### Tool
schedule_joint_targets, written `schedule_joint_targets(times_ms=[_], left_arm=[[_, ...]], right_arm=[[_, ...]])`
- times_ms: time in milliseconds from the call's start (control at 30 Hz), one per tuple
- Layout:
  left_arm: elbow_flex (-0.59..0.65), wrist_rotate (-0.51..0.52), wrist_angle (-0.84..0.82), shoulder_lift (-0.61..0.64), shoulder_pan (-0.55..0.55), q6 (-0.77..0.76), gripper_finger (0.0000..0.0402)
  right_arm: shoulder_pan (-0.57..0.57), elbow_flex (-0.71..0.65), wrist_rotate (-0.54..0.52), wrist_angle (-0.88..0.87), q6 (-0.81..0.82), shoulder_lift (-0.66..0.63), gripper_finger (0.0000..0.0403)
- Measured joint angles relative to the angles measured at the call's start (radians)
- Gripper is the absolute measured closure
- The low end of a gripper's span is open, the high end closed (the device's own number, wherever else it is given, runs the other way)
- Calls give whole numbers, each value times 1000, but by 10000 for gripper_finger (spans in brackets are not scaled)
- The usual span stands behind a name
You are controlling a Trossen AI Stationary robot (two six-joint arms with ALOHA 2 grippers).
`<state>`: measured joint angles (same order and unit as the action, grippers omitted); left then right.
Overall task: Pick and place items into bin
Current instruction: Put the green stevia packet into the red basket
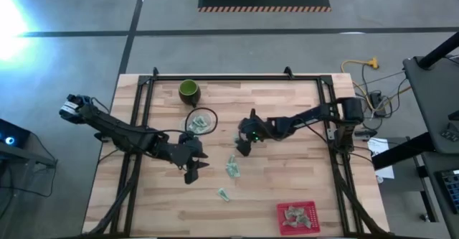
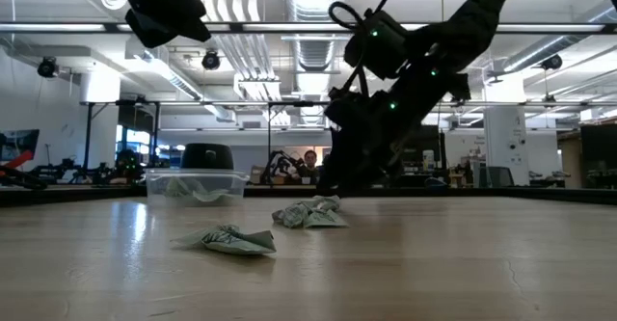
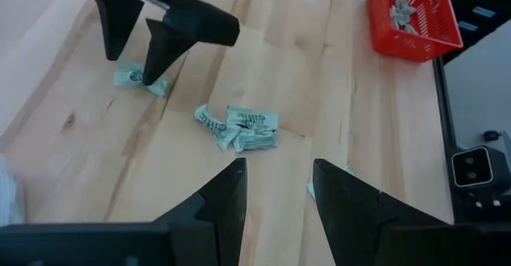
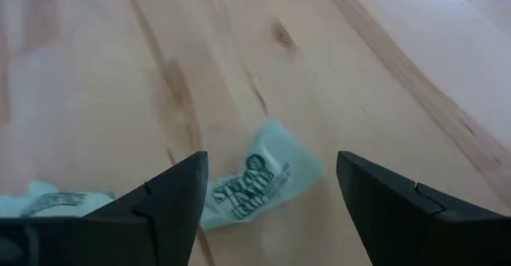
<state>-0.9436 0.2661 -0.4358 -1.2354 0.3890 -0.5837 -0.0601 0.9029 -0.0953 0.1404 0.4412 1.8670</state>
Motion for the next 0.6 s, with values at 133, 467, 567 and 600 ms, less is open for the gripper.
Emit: schedule_joint_targets(times_ms=[133,467,567,600], left_arm=[[1,2,1,0,1,-9,274],[15,2,0,0,1,-13,274],[16,2,0,0,6,-13,274],[16,2,1,0,6,-13,274]], right_arm=[[1,51,-7,-97,0,34,140],[15,170,-24,-179,-40,112,176],[16,189,-28,-232,-53,111,195],[16,191,-36,-241,-53,111,202]])
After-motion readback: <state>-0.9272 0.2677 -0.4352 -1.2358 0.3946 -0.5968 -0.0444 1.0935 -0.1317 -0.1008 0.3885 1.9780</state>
